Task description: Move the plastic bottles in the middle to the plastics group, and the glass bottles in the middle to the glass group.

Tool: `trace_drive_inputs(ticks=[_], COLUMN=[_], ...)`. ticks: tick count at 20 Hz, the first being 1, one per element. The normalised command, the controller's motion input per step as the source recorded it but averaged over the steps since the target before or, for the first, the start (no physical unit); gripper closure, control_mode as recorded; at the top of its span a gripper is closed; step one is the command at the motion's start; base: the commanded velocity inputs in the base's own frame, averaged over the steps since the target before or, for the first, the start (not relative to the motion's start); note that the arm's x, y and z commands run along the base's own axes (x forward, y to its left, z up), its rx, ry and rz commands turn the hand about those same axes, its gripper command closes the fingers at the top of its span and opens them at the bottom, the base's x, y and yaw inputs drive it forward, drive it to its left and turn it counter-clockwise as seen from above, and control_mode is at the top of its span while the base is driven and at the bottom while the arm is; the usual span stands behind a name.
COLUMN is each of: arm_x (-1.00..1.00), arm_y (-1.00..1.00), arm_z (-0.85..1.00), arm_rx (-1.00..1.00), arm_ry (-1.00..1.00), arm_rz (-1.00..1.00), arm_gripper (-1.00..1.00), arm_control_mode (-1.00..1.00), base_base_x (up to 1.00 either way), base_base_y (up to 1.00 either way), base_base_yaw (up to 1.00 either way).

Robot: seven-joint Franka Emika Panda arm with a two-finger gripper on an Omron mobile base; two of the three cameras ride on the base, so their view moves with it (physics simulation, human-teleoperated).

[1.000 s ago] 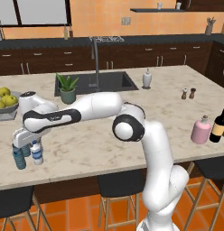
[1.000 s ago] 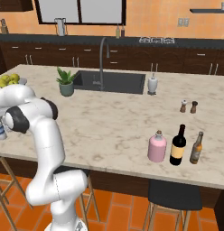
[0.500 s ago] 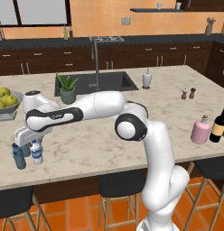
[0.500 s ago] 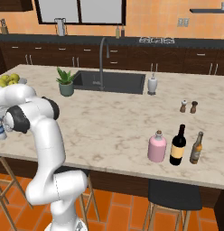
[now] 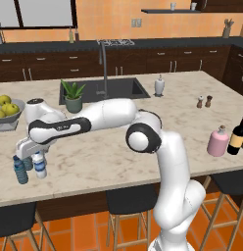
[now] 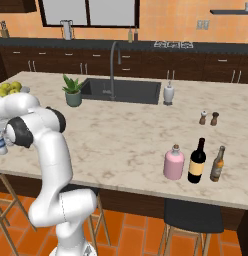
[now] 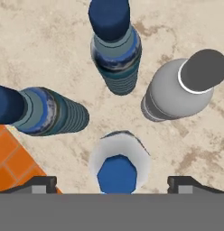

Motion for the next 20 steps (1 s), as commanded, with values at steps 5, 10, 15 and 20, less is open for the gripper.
trace_drive_inputs(ticks=[5, 10, 15, 20], arm_x=[-0.37, -0.59, -0.62, -0.48], arm_y=[0.0, -0.32, -0.82, -1.0], arm_z=[0.31, 0.24, 0.01, 0.0], arm_rx=[0.0, 0.01, 0.05, 0.06], arm_ry=[-0.1, -0.17, -0.14, -0.02], arm_rz=[0.0, 0.0, -0.01, -0.02], arm_gripper=[-1.0, -1.0, -1.0, -1.0], arm_control_mode=[-1.0, -1.0, -1.0, -1.0], base_base_x=[0.0, 0.0, 0.0, 0.0], base_base_y=[0.0, 0.0, 0.0, 0.0], base_base_yaw=[0.0, 0.0, 0.0, 0.0])
